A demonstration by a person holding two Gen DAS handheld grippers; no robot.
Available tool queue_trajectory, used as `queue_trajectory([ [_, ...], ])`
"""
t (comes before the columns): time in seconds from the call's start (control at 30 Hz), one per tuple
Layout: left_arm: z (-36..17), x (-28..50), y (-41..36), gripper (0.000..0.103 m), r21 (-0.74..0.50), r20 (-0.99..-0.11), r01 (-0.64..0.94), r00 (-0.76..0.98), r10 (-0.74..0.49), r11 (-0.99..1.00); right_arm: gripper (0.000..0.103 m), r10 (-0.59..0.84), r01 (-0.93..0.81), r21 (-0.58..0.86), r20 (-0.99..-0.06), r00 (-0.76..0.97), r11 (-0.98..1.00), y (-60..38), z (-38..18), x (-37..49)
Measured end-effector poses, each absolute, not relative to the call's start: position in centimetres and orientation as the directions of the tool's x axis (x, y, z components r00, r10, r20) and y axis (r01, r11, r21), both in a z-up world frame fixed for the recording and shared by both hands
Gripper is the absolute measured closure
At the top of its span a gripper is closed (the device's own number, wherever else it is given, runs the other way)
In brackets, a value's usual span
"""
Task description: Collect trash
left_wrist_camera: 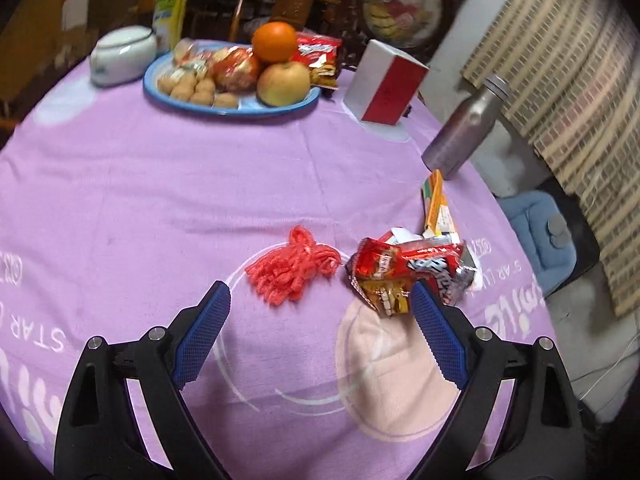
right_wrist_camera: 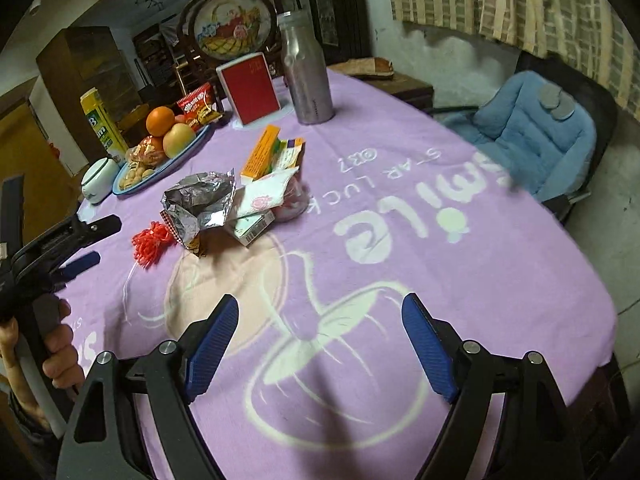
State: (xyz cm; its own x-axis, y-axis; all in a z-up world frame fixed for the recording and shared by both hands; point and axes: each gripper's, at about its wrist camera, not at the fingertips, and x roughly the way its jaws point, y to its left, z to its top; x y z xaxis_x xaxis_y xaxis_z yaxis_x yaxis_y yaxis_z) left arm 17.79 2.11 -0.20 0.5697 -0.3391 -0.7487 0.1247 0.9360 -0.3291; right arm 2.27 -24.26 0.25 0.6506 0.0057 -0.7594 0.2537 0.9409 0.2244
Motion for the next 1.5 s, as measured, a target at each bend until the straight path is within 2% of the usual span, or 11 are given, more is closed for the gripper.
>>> queue_trajectory([
  [0.37, -2.1, 19.3, 2.1, 0.015, -0.333, -0.779, 0.105, 0.529, -0.337, 0.937, 0.020, 0.052, 0.230, 0.239, -0.790, 0.610, 0.943, -22.4, -2.7, 3.8],
  [0.67, -3.8, 20.6, 2.2, 0.015, -0.380, -0.751, 0.117, 0.540, -0.380, 0.918, 0.020, 0.034, 0.245, 0.229, -0.791, 0.611, 0.942, -22.9, -2.8, 2.5],
  [1.03, -4.7, 21.1, 1.4, 0.024, -0.337, -0.763, 0.140, 0.538, -0.357, 0.931, 0.020, 0.047, 0.223, 0.226, -0.794, 0.607, 0.948, -21.4, -3.0, 2.3],
  [1.13, -5.1, 21.1, 0.7, 0.030, -0.308, -0.773, 0.151, 0.536, -0.340, 0.939, 0.020, 0.042, 0.221, 0.220, -0.794, 0.607, 0.950, -21.2, -3.0, 2.2],
  [1.17, -5.2, 21.2, 0.5, 0.035, -0.301, -0.776, 0.158, 0.533, -0.338, 0.941, 0.020, 0.041, 0.224, 0.220, -0.794, 0.607, 0.949, -21.2, -3.0, 2.2],
  [1.23, -5.4, 21.2, 0.0, 0.056, -0.285, -0.784, 0.181, 0.521, -0.337, 0.941, 0.020, 0.040, 0.228, 0.221, -0.795, 0.606, 0.948, -21.3, -3.0, 2.2],
  [1.27, -5.6, 21.2, -0.2, 0.075, -0.287, -0.790, 0.194, 0.506, -0.347, 0.938, 0.020, 0.043, 0.229, 0.225, -0.795, 0.605, 0.947, -21.2, -3.1, 2.2],
  [1.33, -6.0, 21.3, -0.4, 0.081, -0.288, -0.802, 0.199, 0.485, -0.350, 0.937, 0.020, 0.049, 0.229, 0.230, -0.798, 0.601, 0.946, -21.2, -3.2, 2.2],
  [1.4, -6.1, 21.3, -0.4, 0.091, -0.282, -0.806, 0.193, 0.485, -0.341, 0.940, 0.020, 0.053, 0.226, 0.233, -0.798, 0.601, 0.946, -21.1, -3.2, 2.1],
  [1.5, -5.8, 21.3, 0.2, 0.094, -0.302, -0.801, 0.170, 0.488, -0.346, 0.938, 0.020, 0.053, 0.222, 0.232, -0.795, 0.604, 0.947, -21.0, -3.0, 1.9],
])
